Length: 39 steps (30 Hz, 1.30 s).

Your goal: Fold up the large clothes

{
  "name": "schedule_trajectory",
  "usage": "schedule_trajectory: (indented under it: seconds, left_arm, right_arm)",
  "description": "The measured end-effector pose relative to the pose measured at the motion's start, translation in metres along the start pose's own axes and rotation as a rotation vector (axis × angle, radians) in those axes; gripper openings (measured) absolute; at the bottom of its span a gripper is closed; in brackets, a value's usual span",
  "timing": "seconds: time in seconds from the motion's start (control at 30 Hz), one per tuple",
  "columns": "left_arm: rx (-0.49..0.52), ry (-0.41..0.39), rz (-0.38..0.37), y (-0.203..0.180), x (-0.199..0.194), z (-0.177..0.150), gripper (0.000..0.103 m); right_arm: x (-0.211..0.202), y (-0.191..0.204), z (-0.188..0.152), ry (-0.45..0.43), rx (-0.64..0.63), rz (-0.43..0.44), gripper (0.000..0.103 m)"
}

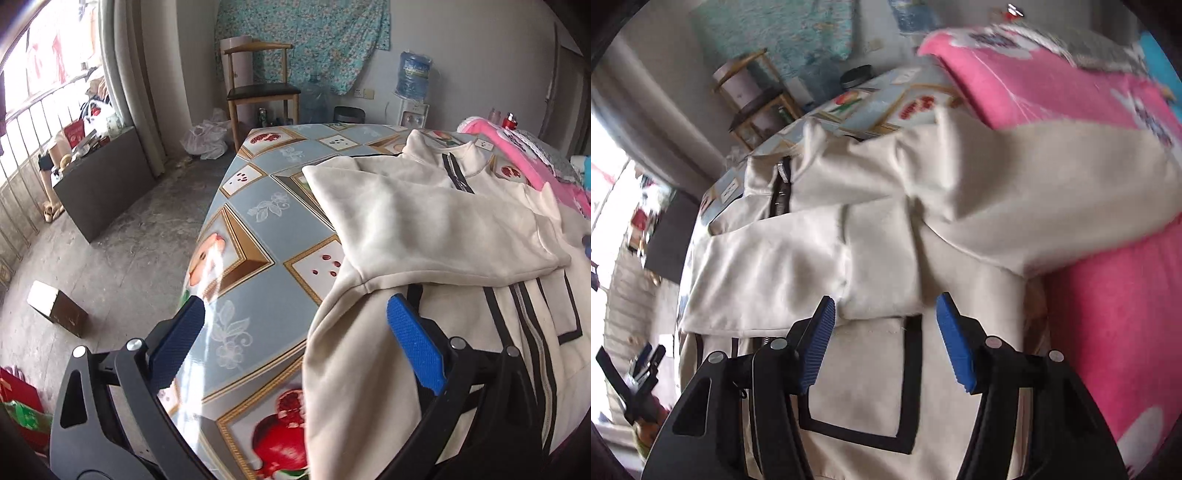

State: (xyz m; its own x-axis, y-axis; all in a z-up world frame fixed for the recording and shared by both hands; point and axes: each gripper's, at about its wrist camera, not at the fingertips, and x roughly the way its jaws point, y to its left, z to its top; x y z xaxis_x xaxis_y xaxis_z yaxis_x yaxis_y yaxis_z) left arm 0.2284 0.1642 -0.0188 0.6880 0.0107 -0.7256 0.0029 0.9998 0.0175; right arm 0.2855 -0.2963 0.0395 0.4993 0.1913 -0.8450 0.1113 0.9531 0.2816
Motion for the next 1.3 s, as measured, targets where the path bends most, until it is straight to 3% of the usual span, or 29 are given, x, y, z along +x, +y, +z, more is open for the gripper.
schedule_trajectory:
  seconds: [0.07,0.13,0.17,0.27,0.43,0.53,0.63,0.73,0.8,0.83,0.97,1.07,1.17,1.3]
  left_arm:
    - [0.051,0.029,0.016,-0.002,0.008,0.001,0.096]
    - [0.124,0.063,0.033,-0.009,0.021,0.001,0.094]
    - [0.147,0.068,0.034,-0.013,0.024,0.001,0.088]
    - [0.198,0.112,0.033,-0.019,0.043,0.001,0.07]
    - [0.221,0.127,-0.016,-0.025,0.055,0.003,0.056]
    - [0.234,0.133,-0.035,-0.03,0.058,0.002,0.048]
    - [0.201,0.132,-0.04,-0.031,0.061,0.005,0.04]
    - [0.166,0.114,-0.025,-0.029,0.063,0.008,0.029]
    - [0.143,0.099,-0.034,-0.027,0.061,0.008,0.021]
    - [0.126,0.084,-0.036,-0.025,0.059,0.007,0.02]
    - [0.047,0.031,-0.057,-0.017,0.049,0.007,0.012]
    - [-0.02,-0.013,-0.067,-0.011,0.041,0.005,0.009]
    - [-0.06,-0.023,-0.067,-0.007,0.04,0.0,0.007]
    - [-0.102,-0.007,-0.078,-0.001,0.04,-0.005,0.006]
  right_arm:
    - [-0.002,0.026,0.014,-0.011,-0.079,0.045,0.064]
    - [0.006,0.066,0.035,0.001,-0.165,0.161,0.07]
    - [0.012,0.079,0.044,0.018,-0.191,0.203,0.071]
    - [0.053,0.147,0.073,0.155,-0.273,0.38,0.073]
    - [0.126,0.261,0.097,0.347,-0.424,0.497,0.073]
    - [0.171,0.314,0.099,0.458,-0.485,0.508,0.073]
    - [0.225,0.365,0.099,0.529,-0.578,0.417,0.073]
    - [0.27,0.385,0.099,0.585,-0.612,0.29,0.073]
    - [0.278,0.394,0.102,0.578,-0.624,0.28,0.071]
    - [0.277,0.398,0.102,0.576,-0.641,0.275,0.069]
    - [0.269,0.411,0.086,0.575,-0.745,0.268,0.04]
    - [0.263,0.419,0.065,0.533,-0.84,0.184,0.01]
    - [0.258,0.416,0.074,0.489,-0.805,0.219,0.005]
    - [0.235,0.419,0.096,0.427,-0.712,0.406,0.001]
